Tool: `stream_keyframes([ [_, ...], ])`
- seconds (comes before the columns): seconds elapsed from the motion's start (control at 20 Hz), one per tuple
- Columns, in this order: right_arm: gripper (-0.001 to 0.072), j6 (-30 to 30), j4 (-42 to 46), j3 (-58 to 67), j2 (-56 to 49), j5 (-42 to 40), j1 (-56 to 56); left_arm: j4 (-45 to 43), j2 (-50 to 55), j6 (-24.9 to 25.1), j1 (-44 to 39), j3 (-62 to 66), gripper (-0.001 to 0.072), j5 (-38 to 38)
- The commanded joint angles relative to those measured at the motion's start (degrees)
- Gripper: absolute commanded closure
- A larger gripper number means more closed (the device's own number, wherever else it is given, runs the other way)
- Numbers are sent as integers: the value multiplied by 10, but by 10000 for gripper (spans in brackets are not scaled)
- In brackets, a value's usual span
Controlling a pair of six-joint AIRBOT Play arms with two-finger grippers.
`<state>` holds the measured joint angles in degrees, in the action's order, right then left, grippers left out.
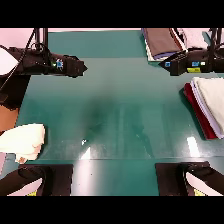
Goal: Fold the shirts.
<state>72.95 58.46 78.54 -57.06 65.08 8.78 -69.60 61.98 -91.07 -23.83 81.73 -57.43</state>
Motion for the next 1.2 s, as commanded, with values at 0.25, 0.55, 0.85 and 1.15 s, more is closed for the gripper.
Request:
stream_keyframes([
  [0.25, 697, 3, 0, 0, 0, 0, 1, 0, 0, 0, 0, 0, 681, 0],
  [0.55, 697, 3, 0, 0, 0, 0, 1, 0, 0, 0, 0, 0, 681, 1],
  [0.85, 697, 3, 0, 0, 0, 7, 1, -110, -25, 0, 16, 5, 681, -61],
  [1.15, 697, 3, 0, 0, 0, 9, 0, -241, -207, -15, 186, -162, 681, -168],
])
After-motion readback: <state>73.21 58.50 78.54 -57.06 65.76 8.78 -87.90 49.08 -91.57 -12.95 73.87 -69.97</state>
